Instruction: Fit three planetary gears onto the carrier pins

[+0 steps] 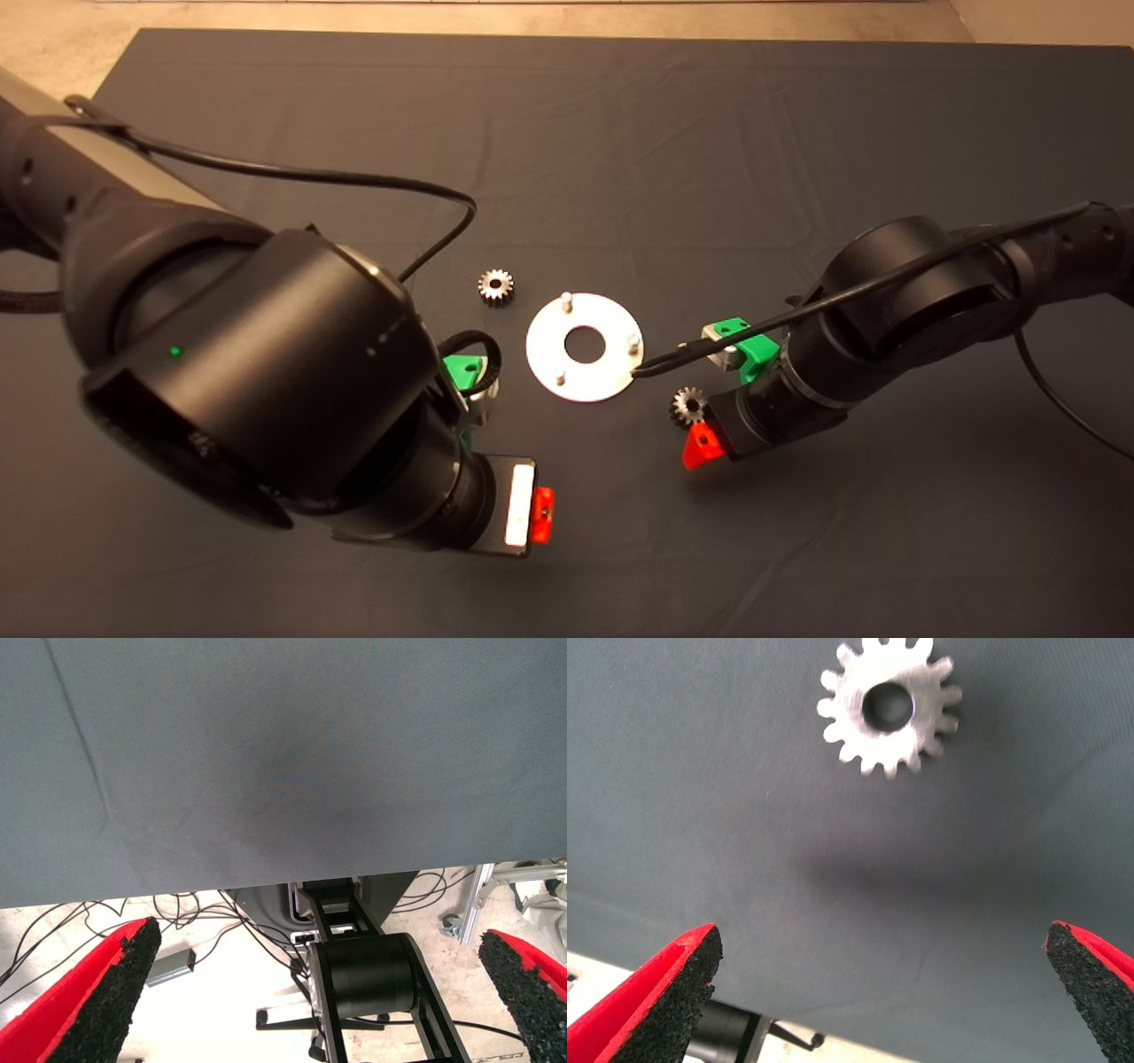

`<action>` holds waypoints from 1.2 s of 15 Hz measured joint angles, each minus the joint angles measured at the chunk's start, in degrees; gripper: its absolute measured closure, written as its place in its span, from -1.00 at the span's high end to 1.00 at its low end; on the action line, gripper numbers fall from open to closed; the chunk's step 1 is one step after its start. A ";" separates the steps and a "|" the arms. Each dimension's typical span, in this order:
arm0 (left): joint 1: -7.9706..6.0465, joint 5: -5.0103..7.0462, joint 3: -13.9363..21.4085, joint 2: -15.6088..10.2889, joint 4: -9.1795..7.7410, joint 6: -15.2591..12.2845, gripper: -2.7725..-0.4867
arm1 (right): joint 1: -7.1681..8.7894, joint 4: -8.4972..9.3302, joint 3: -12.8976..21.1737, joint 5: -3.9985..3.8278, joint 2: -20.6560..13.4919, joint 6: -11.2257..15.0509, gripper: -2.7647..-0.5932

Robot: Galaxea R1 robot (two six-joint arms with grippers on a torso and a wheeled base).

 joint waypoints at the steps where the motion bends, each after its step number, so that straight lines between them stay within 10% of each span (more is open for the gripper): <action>1: 0.00 0.00 0.00 0.11 0.00 0.00 0.87 | -0.43 -0.48 -0.26 0.00 -0.02 -0.57 0.97; 18: 0.00 0.00 0.07 2.99 -0.02 -0.02 0.87 | -2.87 -8.26 -4.17 0.05 0.04 -12.08 0.97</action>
